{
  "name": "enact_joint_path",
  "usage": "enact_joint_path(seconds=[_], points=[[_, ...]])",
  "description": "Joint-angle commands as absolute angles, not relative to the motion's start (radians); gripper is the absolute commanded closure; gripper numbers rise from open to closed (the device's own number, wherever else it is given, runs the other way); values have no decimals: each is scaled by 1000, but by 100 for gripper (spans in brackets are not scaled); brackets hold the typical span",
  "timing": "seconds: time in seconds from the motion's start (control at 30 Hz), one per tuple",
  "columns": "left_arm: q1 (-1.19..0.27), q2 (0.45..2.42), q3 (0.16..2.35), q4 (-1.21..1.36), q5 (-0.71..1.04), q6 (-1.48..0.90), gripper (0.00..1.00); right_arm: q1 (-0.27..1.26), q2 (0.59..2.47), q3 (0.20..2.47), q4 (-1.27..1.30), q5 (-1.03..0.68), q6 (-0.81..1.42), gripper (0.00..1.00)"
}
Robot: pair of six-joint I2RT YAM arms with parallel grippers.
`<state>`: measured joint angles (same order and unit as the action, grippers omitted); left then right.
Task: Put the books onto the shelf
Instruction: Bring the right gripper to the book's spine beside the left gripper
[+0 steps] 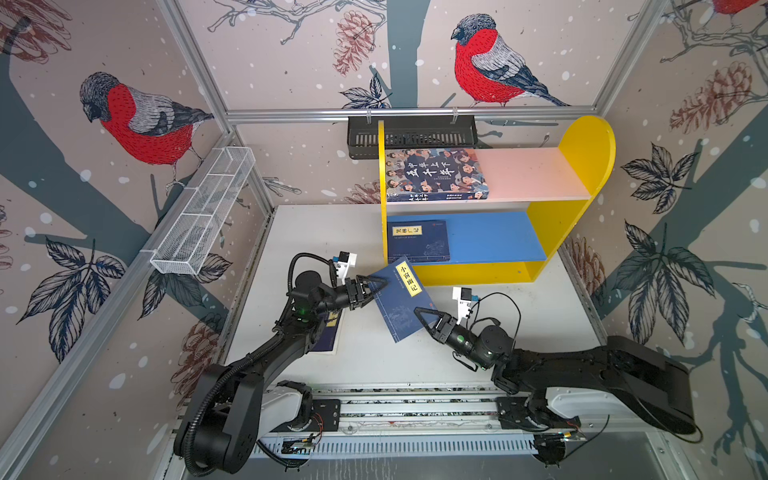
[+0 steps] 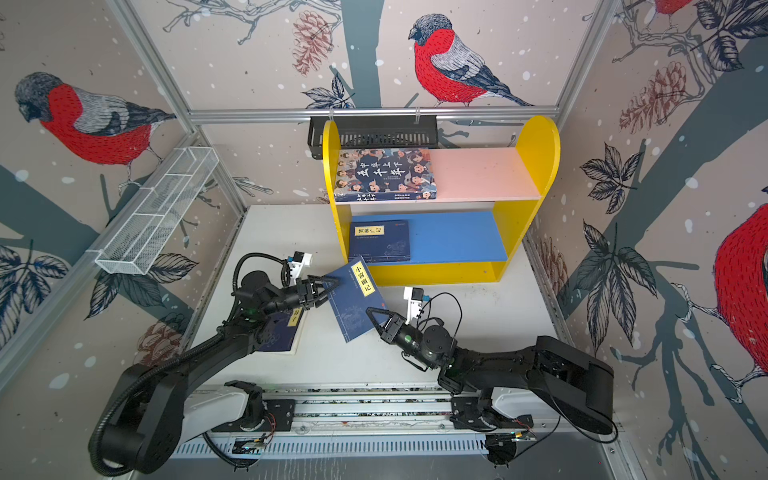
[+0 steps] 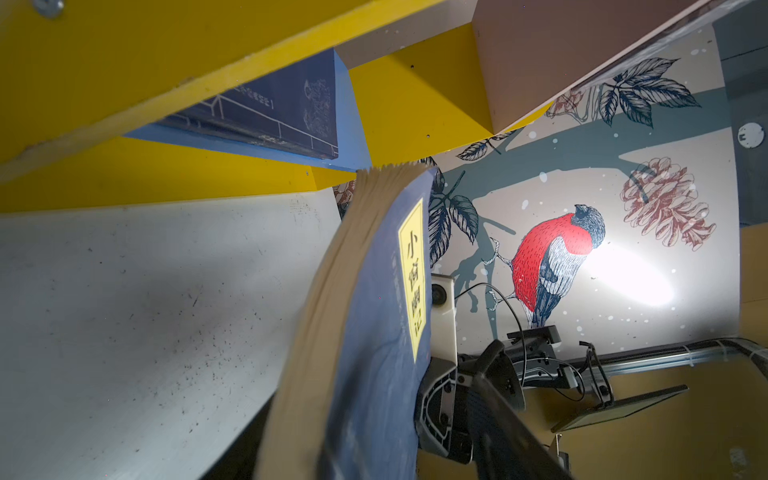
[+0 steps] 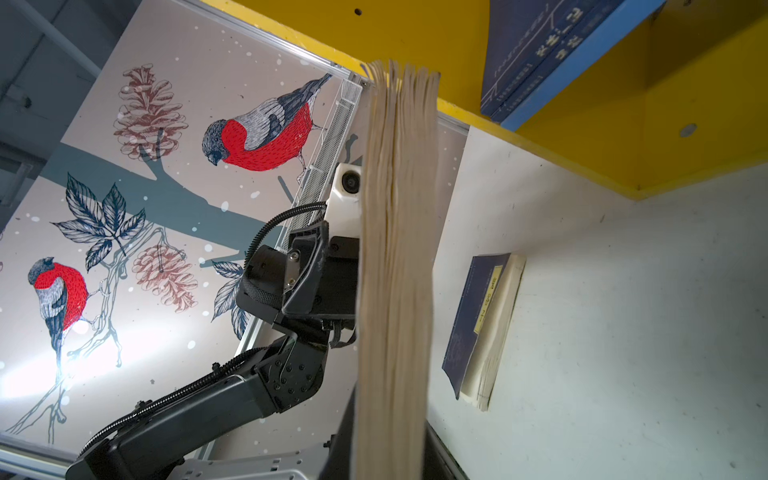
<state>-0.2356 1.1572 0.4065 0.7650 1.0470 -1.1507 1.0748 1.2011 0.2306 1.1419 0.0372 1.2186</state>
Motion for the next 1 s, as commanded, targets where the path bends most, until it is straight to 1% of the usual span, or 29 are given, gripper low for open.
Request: enact_joint_path(seconds=[0.0, 0.07, 0.2, 0.3, 0.37, 0.43, 0.53, 0.8, 0.97], points=[[-216, 1132, 437, 663, 1119, -985, 29, 1004, 1119, 234, 1023, -203, 1153, 99], [-206, 1116, 474, 553, 1157, -875, 28, 940, 1043, 238, 893, -326, 1108, 99], [-206, 1092, 569, 243, 1200, -579, 26, 790, 873, 277, 576, -556, 996, 99], [-204, 1076, 597, 125, 1236, -448, 25, 663, 765, 333, 358, -705, 906, 99], [-203, 1064, 589, 126, 1259, -449, 24, 581, 726, 369, 265, -805, 867, 99], [-204, 1061, 572, 206, 1305, -514, 23, 517, 722, 406, 200, -905, 834, 99], [-205, 1069, 574, 262, 1354, -564, 22, 499, 754, 467, 95, -973, 753, 99], [-218, 1093, 557, 258, 1313, -537, 20, 499, 812, 518, 76, -1070, 707, 99], [-278, 1094, 552, 308, 1349, -574, 20, 501, 861, 514, 177, -1108, 747, 99]])
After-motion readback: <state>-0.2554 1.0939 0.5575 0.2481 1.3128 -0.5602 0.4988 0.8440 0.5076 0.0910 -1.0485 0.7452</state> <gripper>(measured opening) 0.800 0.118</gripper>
